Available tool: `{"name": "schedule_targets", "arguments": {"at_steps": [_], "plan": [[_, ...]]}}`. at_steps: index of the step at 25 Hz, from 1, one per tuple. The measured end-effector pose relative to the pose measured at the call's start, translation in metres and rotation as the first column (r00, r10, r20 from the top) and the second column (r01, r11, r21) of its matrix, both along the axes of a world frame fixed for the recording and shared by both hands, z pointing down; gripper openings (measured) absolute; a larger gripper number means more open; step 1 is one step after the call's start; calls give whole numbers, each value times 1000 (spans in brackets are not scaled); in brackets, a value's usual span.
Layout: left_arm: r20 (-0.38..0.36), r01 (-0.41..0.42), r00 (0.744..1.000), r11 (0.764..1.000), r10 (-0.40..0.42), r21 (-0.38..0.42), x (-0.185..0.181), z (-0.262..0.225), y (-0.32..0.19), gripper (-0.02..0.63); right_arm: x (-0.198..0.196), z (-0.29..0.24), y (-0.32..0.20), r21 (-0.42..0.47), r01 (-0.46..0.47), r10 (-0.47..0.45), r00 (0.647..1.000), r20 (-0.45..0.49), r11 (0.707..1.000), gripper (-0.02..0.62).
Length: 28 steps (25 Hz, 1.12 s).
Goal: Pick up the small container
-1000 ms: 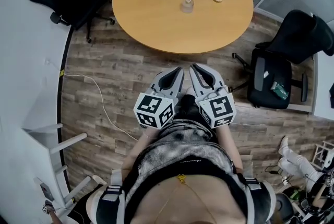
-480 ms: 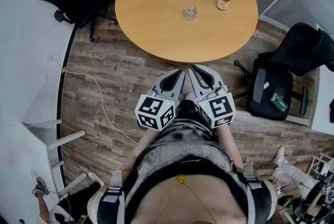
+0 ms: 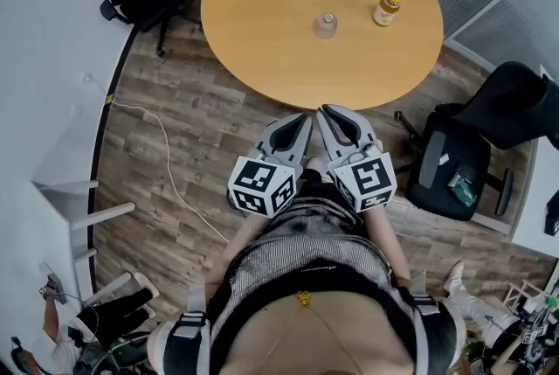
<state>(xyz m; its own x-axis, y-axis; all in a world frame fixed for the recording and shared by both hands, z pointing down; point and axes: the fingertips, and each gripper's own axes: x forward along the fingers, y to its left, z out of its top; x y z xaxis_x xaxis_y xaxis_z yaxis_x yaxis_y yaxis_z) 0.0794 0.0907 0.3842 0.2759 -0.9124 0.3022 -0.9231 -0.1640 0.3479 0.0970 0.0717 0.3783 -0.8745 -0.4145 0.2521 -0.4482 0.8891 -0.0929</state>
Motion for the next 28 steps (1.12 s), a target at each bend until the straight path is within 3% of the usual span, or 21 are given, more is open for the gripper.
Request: {"name": "schedule_targets", "arguments": {"at_steps": [16,28], "plan": [[8,17,1000,999,-16,-28,1,8,-14,21,4,12,-12,-38,4,-4,1000,-4,999,40],[-5,-11,1000,1000,11,-18,-25,9,-37,21,-21,13,-35,-33,-18,18,1000,-7,999,40]]}}
